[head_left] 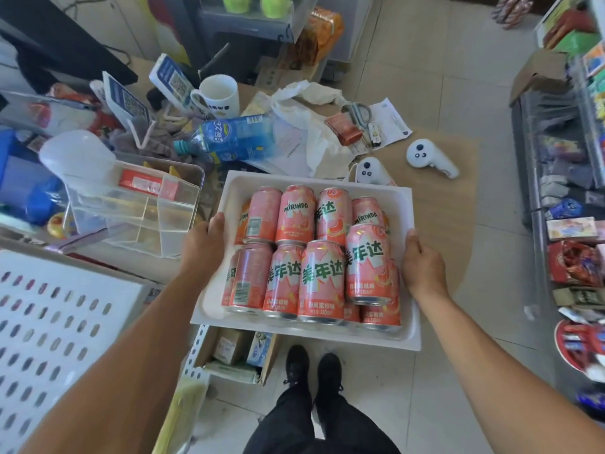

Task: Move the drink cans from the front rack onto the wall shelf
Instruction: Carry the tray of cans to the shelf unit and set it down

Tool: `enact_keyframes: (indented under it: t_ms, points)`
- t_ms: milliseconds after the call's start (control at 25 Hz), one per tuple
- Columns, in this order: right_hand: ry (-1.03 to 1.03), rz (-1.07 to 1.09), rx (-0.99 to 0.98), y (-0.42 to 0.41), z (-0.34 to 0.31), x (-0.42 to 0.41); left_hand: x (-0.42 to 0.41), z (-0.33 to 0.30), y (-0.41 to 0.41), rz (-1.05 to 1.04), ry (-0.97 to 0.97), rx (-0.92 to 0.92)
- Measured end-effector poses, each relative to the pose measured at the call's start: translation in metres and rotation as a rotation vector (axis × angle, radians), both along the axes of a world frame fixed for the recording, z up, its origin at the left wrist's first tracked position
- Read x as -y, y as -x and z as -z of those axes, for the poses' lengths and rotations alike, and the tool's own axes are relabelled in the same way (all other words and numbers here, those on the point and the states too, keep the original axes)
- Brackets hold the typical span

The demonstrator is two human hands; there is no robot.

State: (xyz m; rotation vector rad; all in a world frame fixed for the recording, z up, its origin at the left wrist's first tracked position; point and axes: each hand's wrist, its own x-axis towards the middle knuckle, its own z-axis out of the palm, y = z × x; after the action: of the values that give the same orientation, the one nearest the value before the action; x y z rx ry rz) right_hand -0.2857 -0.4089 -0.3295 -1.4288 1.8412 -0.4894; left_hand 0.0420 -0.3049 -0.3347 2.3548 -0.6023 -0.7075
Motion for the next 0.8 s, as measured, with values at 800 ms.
enact_keyframes:
  t_ms: [800]
  points:
    - [0.042,0.156,-0.011,0.04,-0.071,-0.002,0.017,-0.069,0.026,0.156,0.095,0.08]
